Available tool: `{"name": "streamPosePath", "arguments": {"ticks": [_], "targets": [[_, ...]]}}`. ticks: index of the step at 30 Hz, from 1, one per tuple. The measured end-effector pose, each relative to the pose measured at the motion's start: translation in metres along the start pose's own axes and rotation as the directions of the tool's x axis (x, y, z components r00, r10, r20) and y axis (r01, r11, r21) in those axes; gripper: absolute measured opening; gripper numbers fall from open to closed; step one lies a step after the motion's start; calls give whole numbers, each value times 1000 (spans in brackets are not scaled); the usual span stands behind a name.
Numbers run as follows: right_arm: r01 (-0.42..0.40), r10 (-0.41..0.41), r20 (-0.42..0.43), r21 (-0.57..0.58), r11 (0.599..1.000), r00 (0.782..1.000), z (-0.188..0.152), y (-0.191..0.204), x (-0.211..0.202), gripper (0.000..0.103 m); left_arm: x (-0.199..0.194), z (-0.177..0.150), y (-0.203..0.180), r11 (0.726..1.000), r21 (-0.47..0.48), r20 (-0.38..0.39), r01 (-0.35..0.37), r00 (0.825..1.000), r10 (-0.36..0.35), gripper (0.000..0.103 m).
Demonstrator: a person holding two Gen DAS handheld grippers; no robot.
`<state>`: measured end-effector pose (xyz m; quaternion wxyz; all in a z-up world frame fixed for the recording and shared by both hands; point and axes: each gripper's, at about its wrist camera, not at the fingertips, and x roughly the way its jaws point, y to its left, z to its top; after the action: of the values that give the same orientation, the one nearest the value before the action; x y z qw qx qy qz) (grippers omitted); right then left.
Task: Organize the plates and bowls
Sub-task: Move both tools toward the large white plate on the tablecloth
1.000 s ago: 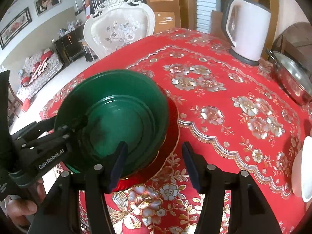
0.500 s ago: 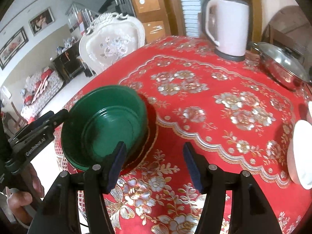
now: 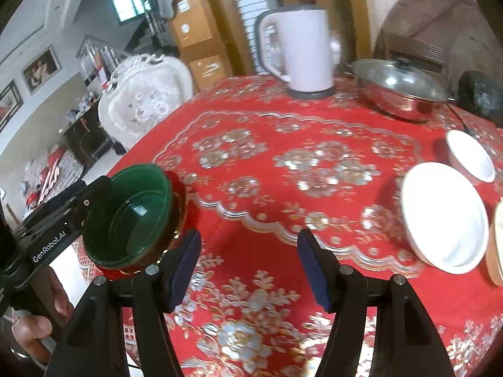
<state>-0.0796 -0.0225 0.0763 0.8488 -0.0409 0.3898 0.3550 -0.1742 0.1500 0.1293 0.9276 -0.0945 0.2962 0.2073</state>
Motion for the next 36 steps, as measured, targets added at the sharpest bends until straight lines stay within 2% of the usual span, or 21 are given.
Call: {"name": "streamPosePath", "arguments": {"ticks": [7,16,26,36], "targets": [[57,-61,46,79,995,997,-5,-43,-29,66,6,5,-55,990,75,-30,118,993,-116,65],[122,-141,65,233,965,988,-25,-112,-61,67,16,6,-114,968,141,-66,209,977,-202,65],[175,-209,53,368,913,977,-44,-173,-80,67,34,9,-172,941,190,-101,281,959,-266,65],[192,-228,28,442,876,973,-42,-211,-69,67,80,18,-212,928,165,-207,335,932,-299,65]]}}
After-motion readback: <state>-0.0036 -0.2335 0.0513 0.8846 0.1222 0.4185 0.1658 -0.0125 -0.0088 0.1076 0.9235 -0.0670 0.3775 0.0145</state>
